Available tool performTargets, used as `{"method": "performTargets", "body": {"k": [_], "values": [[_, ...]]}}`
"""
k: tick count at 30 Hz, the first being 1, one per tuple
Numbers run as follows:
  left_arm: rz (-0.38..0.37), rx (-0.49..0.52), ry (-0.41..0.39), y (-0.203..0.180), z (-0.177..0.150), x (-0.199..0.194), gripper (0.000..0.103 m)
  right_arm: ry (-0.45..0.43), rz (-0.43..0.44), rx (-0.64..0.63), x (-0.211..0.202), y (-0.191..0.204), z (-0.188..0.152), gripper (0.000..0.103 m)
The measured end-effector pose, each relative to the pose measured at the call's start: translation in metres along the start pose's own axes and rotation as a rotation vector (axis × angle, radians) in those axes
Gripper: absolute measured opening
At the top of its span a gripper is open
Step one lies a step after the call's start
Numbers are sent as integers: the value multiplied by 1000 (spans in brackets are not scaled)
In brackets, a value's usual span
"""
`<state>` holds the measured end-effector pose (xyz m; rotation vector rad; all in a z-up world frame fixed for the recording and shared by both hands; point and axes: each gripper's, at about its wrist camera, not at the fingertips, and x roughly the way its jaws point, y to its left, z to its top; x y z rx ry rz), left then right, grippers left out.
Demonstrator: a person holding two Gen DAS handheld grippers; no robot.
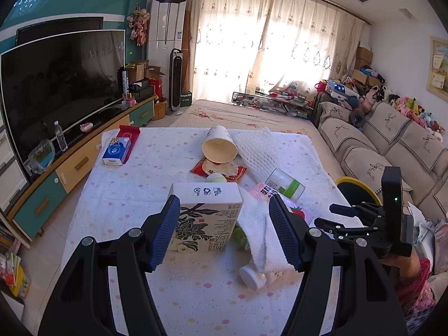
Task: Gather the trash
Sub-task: 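Reach the right tool to the pink strawberry milk carton and grasp it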
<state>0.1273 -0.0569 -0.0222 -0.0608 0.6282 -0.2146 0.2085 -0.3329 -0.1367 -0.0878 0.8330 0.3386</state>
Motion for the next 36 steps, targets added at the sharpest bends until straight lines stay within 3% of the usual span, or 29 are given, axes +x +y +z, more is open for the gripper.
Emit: {"method": "performTargets", "body": {"k": [7,14,21,36], "values": [[-25,-28,13,-2,-18,2,66,37,28,-70,10,19,-8,55],[-16,-24,4,-6,-24,-3,66,-34,115,-159,-4,58,-2,59],[-18,-33,8,-2,-28,-3,67,-14,44,-92,-4,24,-2,61],[-27,-25,22,-7,-33,3,67,38,127,-135,37,39,8,58]]}}
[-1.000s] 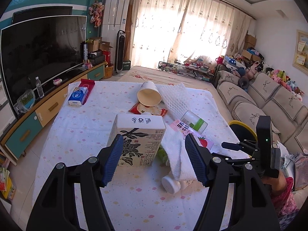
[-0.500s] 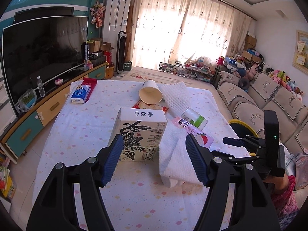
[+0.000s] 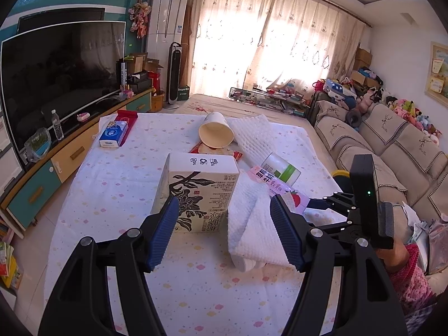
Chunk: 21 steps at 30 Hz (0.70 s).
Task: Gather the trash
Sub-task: 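Reach the right tool to the pink strawberry milk carton and grasp it, then carry the carton over the bin and open the right tool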
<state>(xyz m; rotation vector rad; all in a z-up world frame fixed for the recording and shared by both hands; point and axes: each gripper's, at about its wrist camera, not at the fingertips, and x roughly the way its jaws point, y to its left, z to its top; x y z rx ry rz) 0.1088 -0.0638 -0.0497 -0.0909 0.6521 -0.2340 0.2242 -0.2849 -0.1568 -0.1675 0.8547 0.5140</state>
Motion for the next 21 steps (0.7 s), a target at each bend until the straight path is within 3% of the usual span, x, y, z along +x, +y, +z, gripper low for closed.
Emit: {"method": "performTargets", "body": {"k": [1,6,21], "values": [[-1,0,1,-1,0,1,67,-3,1,7,1,-1,0,48],[-3,0,9,0,2,5,67,-61,12,36,-18,-3,-1,48],[-20,19,-8,-7,-3,0,67,-286,16,100,-127,-6,-7,46]]}}
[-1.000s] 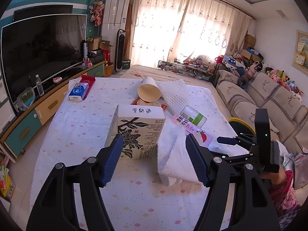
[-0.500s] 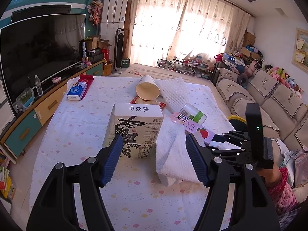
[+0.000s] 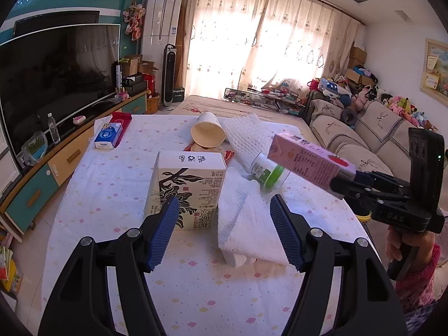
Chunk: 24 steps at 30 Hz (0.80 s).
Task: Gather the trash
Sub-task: 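Carry the carton over the bin and open the right tool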
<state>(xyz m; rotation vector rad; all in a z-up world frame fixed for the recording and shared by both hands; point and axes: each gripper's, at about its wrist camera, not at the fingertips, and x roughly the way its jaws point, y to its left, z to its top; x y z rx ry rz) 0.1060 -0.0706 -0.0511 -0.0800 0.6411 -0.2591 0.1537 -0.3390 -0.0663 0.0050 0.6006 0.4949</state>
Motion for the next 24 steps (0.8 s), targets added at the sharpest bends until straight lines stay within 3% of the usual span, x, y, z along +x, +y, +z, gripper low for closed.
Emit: {"method": "performTargets", "body": {"k": [5,10,16,24], "values": [[-9,8,2,-6,-5,-2,67,-50,-133,65,-36,-34,-6,47],[-16,15,-1,-12,-8,-5,69,-42,-317,207,-50,-100,-36,47],[-12,27,0,-19,-7,-3,70,27,-492,332,-29,-176,-83,47],[-4,46,9,-27,-8,1,70,87,-580,423,6,-235,-113,47]]}}
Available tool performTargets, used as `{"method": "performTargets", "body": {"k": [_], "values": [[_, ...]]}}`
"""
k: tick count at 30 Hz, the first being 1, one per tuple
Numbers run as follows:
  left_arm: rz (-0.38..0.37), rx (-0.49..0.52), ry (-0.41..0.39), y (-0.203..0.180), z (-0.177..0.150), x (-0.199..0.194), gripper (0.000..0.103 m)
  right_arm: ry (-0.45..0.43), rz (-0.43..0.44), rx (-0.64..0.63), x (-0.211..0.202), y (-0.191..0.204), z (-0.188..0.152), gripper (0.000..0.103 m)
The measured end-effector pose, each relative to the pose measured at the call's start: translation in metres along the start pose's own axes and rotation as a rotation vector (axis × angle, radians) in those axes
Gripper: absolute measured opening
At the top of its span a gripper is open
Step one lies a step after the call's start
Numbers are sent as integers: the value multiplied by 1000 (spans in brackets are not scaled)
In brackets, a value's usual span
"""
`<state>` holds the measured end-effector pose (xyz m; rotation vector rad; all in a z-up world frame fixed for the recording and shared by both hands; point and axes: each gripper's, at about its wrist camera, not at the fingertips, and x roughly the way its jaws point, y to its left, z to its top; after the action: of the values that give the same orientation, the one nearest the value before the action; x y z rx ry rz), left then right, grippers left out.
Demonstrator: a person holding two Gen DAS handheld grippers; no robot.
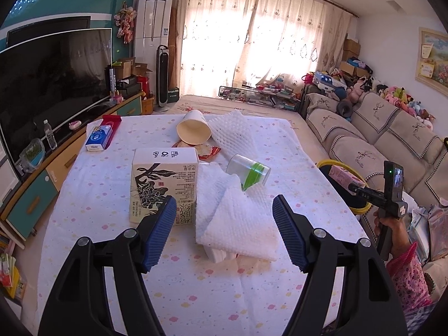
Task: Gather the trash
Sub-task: 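Carry the carton over the bin and open the right tool, then grasp the white floral-print box with the left tool and lift it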
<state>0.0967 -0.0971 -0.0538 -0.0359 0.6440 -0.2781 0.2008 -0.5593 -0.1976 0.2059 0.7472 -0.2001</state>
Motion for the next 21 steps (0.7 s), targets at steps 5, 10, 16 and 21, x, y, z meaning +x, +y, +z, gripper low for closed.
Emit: {"method": "performTargets", "body": {"k": [5,10,16,21], "values": [[1,0,12,-1,0,6,70,15,-28,7,15,-6,-1,48],[2,-1,18,-1,0,10,70,4,-25,21,12,-7,1,57],[8,-14,23,3,-3,12,71,-4,-12,16,0,2,-1,58],[22,-26,31,10,-7,18,77,-8,0,22,-5,7,-2,58]]}}
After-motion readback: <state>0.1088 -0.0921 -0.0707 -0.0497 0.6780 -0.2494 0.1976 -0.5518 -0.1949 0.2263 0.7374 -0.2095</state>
